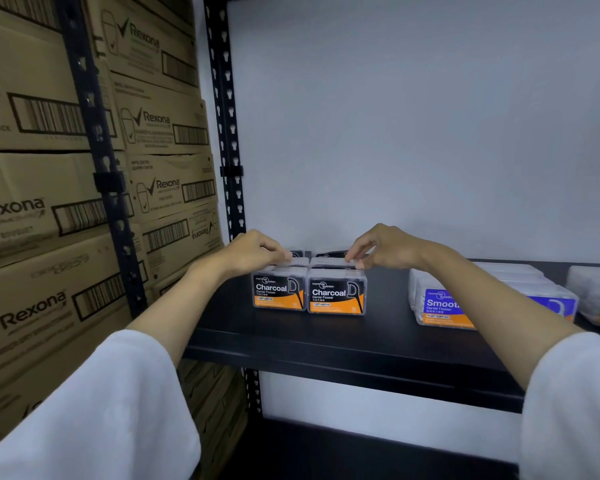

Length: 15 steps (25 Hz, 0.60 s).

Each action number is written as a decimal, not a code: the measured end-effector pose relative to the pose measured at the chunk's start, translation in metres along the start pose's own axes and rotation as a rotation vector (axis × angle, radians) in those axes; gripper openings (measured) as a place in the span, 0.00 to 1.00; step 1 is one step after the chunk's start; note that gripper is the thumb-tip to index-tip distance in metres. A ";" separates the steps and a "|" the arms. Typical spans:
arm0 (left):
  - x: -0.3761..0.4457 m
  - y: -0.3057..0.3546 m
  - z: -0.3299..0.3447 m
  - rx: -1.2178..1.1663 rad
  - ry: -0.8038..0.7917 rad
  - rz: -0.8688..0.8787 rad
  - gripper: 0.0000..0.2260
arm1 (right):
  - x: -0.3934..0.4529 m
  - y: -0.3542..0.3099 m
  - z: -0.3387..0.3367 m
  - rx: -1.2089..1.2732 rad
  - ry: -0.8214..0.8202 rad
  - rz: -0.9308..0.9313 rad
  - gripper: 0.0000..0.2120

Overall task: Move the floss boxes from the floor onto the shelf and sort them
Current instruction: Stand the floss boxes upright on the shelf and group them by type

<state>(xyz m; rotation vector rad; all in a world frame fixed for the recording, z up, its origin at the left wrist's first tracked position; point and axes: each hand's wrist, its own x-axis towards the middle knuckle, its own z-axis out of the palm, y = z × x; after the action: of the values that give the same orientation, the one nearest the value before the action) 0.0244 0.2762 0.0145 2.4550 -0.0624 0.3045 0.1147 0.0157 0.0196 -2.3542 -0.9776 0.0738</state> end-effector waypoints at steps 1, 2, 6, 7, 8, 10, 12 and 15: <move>-0.002 0.001 0.000 0.005 -0.003 0.002 0.08 | -0.003 -0.001 -0.001 0.009 -0.009 0.003 0.08; -0.005 0.002 0.000 0.011 -0.007 0.005 0.09 | -0.005 -0.001 -0.001 0.023 -0.021 0.009 0.08; -0.018 0.007 0.000 0.030 -0.045 0.024 0.13 | -0.017 -0.011 -0.003 -0.002 -0.047 0.027 0.09; -0.021 0.009 0.002 0.036 -0.056 0.035 0.14 | -0.020 -0.015 -0.002 -0.022 -0.036 0.020 0.10; -0.024 0.009 0.003 0.049 -0.061 0.042 0.16 | -0.023 -0.018 0.000 -0.021 -0.037 0.016 0.13; -0.029 0.009 0.004 0.082 -0.078 0.025 0.22 | -0.028 -0.022 0.005 -0.001 -0.103 0.019 0.22; -0.032 0.007 0.005 0.103 -0.099 0.002 0.26 | -0.029 -0.023 0.013 -0.056 -0.146 0.029 0.29; -0.033 0.004 0.006 0.080 -0.078 0.037 0.22 | -0.029 -0.022 0.016 -0.082 -0.110 0.024 0.30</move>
<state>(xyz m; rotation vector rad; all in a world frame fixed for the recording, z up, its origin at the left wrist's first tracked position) -0.0066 0.2685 0.0051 2.5469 -0.1313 0.2304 0.0756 0.0171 0.0131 -2.4587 -1.0228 0.1774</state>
